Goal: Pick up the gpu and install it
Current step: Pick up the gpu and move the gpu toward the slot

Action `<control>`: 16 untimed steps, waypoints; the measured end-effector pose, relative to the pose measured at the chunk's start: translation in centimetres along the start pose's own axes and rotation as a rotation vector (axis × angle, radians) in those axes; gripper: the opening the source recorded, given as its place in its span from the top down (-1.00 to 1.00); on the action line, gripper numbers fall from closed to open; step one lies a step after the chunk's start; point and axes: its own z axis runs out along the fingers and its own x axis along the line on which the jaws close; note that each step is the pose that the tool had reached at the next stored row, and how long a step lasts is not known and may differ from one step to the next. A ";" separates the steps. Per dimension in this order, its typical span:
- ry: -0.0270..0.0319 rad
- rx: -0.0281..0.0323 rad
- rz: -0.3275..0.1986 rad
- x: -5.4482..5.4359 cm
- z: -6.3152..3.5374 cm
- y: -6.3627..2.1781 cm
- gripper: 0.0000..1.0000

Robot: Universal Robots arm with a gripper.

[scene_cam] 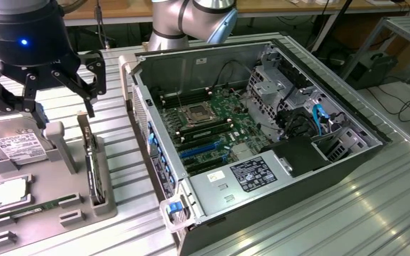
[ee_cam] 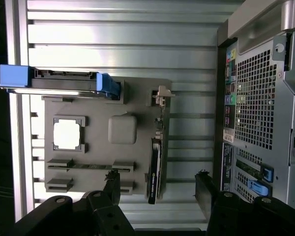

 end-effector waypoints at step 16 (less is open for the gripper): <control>0.0000 0.0000 0.000 0.0 0.59 0.00 -0.44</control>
